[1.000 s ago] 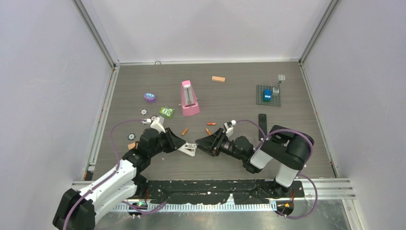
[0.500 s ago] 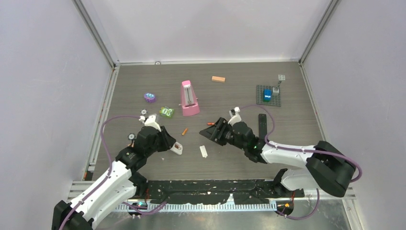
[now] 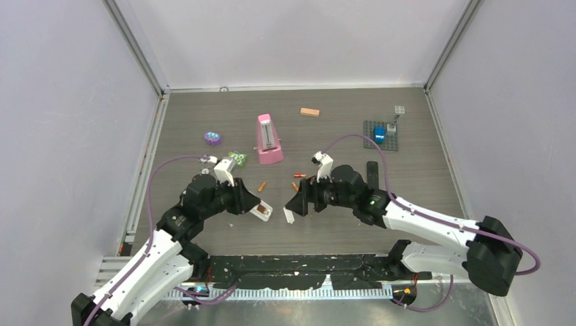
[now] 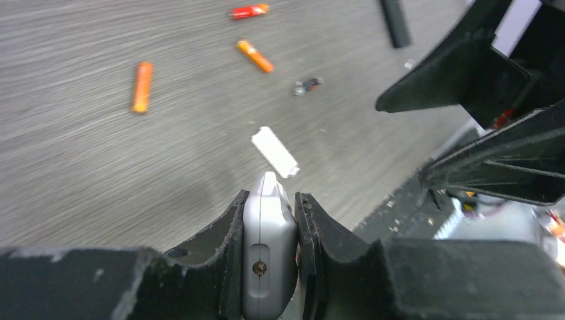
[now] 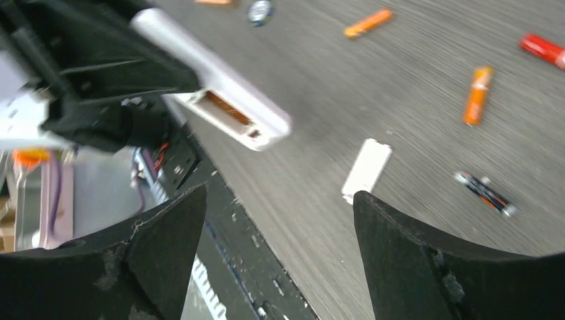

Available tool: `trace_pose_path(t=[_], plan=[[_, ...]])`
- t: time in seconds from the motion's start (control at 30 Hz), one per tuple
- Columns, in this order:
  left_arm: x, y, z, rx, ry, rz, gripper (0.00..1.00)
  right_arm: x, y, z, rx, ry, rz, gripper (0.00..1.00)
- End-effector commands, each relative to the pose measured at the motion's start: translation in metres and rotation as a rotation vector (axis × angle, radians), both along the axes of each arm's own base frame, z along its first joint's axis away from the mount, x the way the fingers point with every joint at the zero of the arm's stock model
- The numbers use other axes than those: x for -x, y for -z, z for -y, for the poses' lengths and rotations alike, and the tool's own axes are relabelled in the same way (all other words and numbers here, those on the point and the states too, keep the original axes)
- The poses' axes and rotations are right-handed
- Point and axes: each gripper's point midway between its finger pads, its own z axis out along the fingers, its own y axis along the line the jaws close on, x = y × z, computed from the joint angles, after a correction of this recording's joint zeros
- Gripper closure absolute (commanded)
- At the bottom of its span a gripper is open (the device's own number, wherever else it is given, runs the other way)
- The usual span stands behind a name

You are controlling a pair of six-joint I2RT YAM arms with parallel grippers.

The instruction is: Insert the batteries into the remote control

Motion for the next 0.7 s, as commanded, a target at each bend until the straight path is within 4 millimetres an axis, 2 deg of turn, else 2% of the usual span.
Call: trace_pose_path(t=[0.0,0.17,0.3,0.4,0.5,0.67], plan=[[0.021,-0.066,0.042,0.185,0.308,0.165,1.00,0.039,-0.052,-0.013,-0.113,-0.334,0.220,0.13],[0.045,-0.110,0.060,0.298,0.515,0.229,1.00,0.057,-0.085,-0.023,-0.147,-0.459,0.319,0.11],[0.065,-0.141,0.066,0.380,0.643,0.268,1.00,0.068,-0.083,-0.028,-0.089,-0.535,0.329,0.11],[0.077,-0.153,0.068,0.414,0.718,0.275,1.00,0.086,-0.086,-0.033,-0.104,-0.627,0.332,0.12],[0.085,-0.160,0.068,0.431,0.768,0.285,1.00,0.105,-0.094,-0.038,-0.146,-0.708,0.318,0.16],[0.100,-0.169,0.066,0.457,0.842,0.318,1.00,0.114,-0.098,-0.041,-0.175,-0.741,0.271,0.35]])
